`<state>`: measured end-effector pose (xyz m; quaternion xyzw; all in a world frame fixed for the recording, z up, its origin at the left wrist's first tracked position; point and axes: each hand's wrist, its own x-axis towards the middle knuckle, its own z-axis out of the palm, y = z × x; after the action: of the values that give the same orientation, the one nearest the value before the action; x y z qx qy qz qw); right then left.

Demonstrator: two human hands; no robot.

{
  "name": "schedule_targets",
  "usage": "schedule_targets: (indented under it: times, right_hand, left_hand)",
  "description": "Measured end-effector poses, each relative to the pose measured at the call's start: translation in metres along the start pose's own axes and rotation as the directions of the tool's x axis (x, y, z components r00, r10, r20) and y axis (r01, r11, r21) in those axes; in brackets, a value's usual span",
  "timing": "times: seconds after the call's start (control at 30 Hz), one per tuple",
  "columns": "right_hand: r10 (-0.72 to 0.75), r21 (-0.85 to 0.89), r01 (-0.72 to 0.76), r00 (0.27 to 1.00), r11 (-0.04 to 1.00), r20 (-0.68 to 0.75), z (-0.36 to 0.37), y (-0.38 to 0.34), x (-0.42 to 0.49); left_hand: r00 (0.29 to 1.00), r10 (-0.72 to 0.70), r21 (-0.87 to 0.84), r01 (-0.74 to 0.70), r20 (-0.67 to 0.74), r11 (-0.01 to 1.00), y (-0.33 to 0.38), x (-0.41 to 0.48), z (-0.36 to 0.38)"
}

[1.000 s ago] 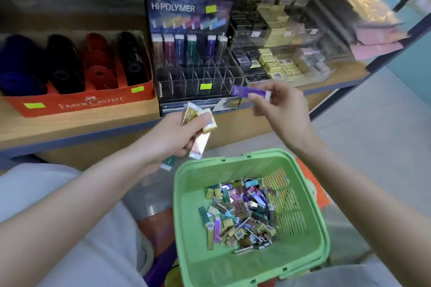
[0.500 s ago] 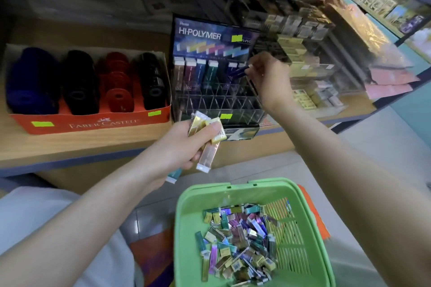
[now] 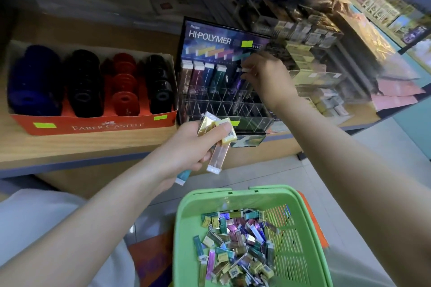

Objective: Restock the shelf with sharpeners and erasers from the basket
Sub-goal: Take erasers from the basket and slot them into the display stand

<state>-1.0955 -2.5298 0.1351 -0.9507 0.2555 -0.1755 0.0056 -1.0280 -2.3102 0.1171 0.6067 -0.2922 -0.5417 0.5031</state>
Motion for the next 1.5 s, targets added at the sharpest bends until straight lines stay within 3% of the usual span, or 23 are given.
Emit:
schedule_targets:
  times: [0.27,0.4,0.43,0.5,0.6,0.87,1.0,1.17,1.33,1.5]
  right_hand:
    - [0.049,-0.01,-0.05,0.995,0.999,-0.087,0.009,-0.004,-0.004]
    - [0.166,0.188,-0.136,0.974,0.973,-0.156,-0.006,-0.021,-0.03]
    - [0.199,0.268,-0.158,0.971,0.951,-0.136,-0.01,-0.027,-0.041]
    - [0.232,0.463,-0.23,0.971,0.856,0.053,-0.019,-0.039,-0.069]
    - [0.129,0.63,-0.302,0.943,0.716,0.306,-0.027,-0.05,-0.102]
    - [0.089,0.766,-0.363,0.922,0.531,0.376,-0.045,-0.048,-0.12]
    - [0.213,0.79,-0.409,0.913,0.458,0.349,-0.056,-0.03,-0.128]
    - [0.553,0.791,-0.457,0.813,0.407,0.185,-0.064,0.015,-0.136]
    - [0.725,0.646,-0.573,0.687,0.505,0.042,-0.059,0.082,-0.124]
    - [0.736,0.47,-0.649,0.677,0.598,-0.001,-0.043,0.123,-0.105]
  left_hand:
    - [0.999,0.023,-0.058,-0.021,0.026,0.998,0.002,0.003,0.0]
    - [1.0,0.005,-0.028,-0.004,0.008,1.0,0.0,0.004,-0.001]
    - [1.0,-0.004,-0.013,0.004,-0.004,1.0,-0.001,0.005,-0.001]
    - [0.999,-0.026,0.02,0.026,-0.029,0.999,-0.001,0.006,0.0]
    - [0.997,-0.057,0.08,0.06,-0.045,0.995,-0.003,0.006,0.003]
    - [0.994,-0.107,-0.022,0.108,0.037,0.994,-0.004,0.009,0.021]
    - [0.986,-0.041,-0.18,0.07,0.163,0.981,-0.002,0.016,0.038]
    - [0.999,-0.03,-0.038,0.031,0.023,0.999,-0.003,0.037,0.058]
    - [0.997,-0.073,-0.083,0.076,0.028,0.994,-0.002,0.049,0.081]
    - [0.99,-0.135,-0.104,0.139,0.046,0.985,-0.003,0.062,0.094]
